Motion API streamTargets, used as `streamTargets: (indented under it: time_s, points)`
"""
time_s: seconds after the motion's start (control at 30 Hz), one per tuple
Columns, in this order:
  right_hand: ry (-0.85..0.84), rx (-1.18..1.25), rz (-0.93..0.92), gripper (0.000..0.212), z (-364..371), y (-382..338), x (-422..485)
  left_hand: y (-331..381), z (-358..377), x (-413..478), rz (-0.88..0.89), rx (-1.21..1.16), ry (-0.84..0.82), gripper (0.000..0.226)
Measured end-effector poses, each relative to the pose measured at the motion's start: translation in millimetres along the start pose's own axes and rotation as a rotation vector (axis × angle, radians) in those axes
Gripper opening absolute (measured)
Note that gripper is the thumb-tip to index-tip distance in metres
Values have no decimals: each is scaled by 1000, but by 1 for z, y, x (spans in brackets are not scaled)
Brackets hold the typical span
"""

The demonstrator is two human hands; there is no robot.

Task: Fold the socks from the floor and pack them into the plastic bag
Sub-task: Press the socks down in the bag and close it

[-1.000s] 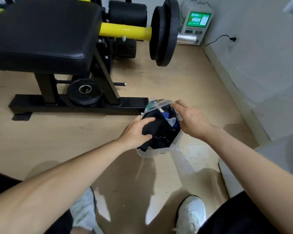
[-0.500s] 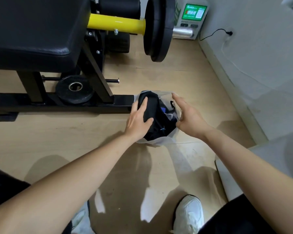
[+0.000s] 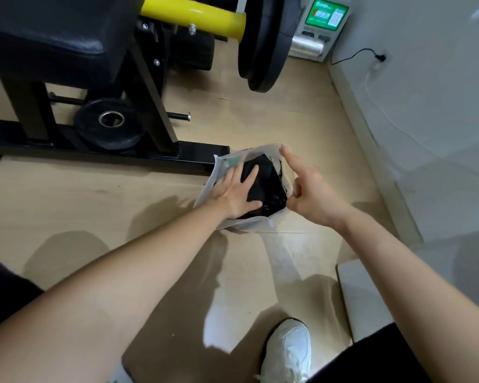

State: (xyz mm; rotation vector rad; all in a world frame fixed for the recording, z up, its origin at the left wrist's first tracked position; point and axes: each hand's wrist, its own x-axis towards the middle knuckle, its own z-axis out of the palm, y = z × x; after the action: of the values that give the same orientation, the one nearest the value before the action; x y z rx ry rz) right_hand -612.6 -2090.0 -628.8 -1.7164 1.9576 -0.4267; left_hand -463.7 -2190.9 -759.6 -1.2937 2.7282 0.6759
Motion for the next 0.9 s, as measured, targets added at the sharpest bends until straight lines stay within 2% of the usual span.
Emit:
streamTargets:
  time_s: [0.1,0.2,0.27,0.3,0.43,0.67,0.9]
  points:
    - [-21,1,22,100,3,2,-3,-7,19,-5,15,207,29,93]
    - [-10,3,10,101,2,-1,-4,-9,42,-8,264,310,199,76]
    - [-6,11,1,100,0,-4,-3,-8,50,-2,413,389,192,67]
    - [-7,18,-1,100,0,-6,-2,-7,52,2,425,420,144,66]
    - [-7,28,-11,100,5,-10,-3,-2,54,20,318,473,6,72]
    - [-1,24,-15,99,6,-10,-5,9,44,64,60,246,-105,74]
    - [-8,42,32,101,1,10,-10,17,23,48,69,63,-168,73]
